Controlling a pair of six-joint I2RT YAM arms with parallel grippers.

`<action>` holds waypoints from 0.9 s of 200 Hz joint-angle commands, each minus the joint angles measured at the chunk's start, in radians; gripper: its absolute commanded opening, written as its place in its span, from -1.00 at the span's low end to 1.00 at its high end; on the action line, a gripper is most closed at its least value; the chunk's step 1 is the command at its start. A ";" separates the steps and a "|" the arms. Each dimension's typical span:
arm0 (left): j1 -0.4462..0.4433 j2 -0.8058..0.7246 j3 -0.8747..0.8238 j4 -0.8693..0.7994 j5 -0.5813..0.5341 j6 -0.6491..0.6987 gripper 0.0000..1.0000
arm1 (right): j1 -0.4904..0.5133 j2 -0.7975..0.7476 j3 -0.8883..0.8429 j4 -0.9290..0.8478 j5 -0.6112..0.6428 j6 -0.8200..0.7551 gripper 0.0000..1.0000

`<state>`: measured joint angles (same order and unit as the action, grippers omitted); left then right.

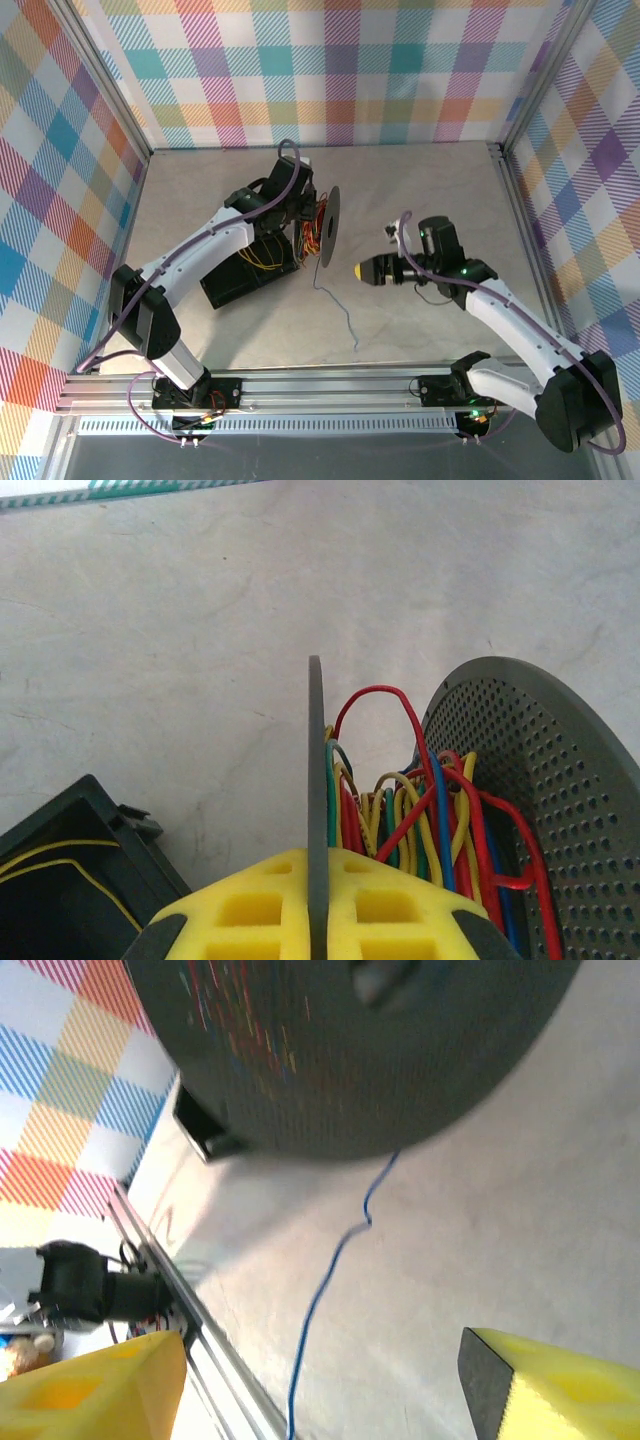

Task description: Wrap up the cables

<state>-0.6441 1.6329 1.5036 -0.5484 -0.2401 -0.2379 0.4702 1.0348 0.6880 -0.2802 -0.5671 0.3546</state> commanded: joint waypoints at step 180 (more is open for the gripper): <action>0.033 0.079 0.099 0.044 -0.002 -0.007 -1.00 | 0.225 -0.068 -0.270 0.063 0.060 0.025 -0.14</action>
<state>-0.6224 1.7279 1.5379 -0.5720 -0.2401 -0.2382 0.6888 0.9886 0.4416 -0.2237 -0.4976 0.3733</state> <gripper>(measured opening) 0.070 0.458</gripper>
